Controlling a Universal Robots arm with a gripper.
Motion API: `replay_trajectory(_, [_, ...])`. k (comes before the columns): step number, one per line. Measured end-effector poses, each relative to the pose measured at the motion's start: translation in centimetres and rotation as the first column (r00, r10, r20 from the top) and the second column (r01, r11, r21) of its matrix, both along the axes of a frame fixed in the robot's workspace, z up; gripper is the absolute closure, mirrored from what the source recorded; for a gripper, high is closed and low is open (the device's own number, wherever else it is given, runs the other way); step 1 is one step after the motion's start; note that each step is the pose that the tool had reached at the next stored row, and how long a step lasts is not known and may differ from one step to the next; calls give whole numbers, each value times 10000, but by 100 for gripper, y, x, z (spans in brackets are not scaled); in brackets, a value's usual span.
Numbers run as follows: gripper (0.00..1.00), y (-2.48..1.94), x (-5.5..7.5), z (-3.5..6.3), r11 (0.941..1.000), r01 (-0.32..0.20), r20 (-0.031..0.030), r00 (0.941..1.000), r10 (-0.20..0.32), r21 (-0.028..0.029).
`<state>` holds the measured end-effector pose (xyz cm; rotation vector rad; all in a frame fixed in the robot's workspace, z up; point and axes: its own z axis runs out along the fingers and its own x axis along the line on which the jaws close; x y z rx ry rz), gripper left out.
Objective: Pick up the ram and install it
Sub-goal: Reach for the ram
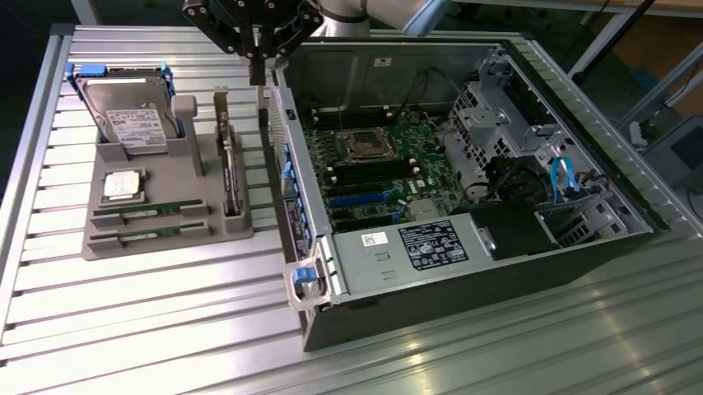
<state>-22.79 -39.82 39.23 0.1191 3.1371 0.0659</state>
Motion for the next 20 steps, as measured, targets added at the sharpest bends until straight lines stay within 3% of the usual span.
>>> replay_trajectory(5, [90, 0, -103, 0, 10000, -1, -1, 10000, 1, -1])
replay_trajectory(15, [90, 0, -463, -4, 10000, 0, 0, 10000, 0, 0])
replay_trajectory(20, [90, 0, -711, -8, 10000, 0, 0, 10000, 0, 0])
